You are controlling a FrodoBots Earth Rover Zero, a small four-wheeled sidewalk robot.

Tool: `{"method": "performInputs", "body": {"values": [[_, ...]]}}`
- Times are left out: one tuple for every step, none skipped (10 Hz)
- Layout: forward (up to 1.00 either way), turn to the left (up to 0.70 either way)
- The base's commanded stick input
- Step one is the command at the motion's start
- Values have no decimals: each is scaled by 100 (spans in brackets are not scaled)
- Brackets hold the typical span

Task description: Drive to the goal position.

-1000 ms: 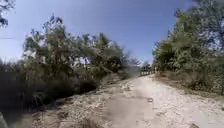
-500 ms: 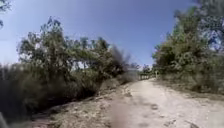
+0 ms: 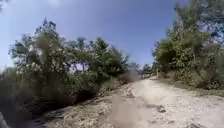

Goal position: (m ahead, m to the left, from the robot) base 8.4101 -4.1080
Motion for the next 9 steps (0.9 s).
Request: {"method": "performInputs", "body": {"values": [[45, -25], [45, -7], [45, 2], [45, -2], [45, -11], [45, -21], [45, -15], [45, 1], [45, -11]]}}
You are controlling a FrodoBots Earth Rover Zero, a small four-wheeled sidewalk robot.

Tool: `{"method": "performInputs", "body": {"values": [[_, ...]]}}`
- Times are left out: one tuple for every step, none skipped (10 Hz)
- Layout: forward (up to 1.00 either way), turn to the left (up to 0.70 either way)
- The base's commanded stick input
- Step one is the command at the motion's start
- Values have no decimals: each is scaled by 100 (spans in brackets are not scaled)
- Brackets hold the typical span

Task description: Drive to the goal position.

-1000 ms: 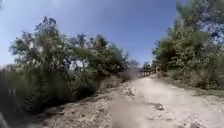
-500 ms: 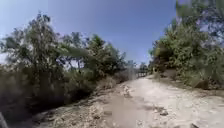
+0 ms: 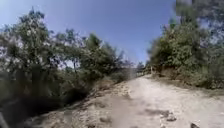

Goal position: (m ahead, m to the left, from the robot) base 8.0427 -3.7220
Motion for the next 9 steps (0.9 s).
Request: {"method": "performInputs", "body": {"values": [[45, -27], [45, -27], [45, -27], [45, -2], [45, 0], [45, -4], [45, -27], [45, -27], [45, -27]]}}
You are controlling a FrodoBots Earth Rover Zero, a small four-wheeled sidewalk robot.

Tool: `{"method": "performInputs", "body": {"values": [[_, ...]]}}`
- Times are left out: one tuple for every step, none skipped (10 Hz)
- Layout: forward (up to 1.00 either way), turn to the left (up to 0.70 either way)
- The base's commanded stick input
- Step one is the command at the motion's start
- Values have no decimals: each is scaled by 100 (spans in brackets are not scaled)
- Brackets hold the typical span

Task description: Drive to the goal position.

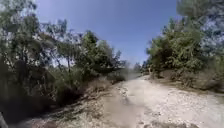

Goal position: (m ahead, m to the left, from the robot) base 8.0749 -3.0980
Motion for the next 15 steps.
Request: {"method": "performInputs", "body": {"values": [[45, -19], [45, 2], [45, 2], [45, -9], [45, -27], [45, -5], [45, 1], [45, 2], [45, 2], [45, 2], [45, 2], [45, 2], [45, -15], [45, -25], [45, -4]]}}
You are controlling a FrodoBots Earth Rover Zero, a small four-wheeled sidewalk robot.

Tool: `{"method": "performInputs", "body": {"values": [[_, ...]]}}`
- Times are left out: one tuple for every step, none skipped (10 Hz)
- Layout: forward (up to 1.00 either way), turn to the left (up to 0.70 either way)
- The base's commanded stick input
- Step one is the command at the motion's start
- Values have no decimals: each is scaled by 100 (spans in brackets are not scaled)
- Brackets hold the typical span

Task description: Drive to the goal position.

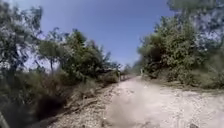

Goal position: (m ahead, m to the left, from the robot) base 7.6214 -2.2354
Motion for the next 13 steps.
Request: {"method": "performInputs", "body": {"values": [[45, 2], [45, 2], [45, 2], [45, 2], [45, 2], [45, 2], [45, 2], [45, 2], [45, 2], [45, 2], [45, 2], [45, 2], [45, 2]]}}
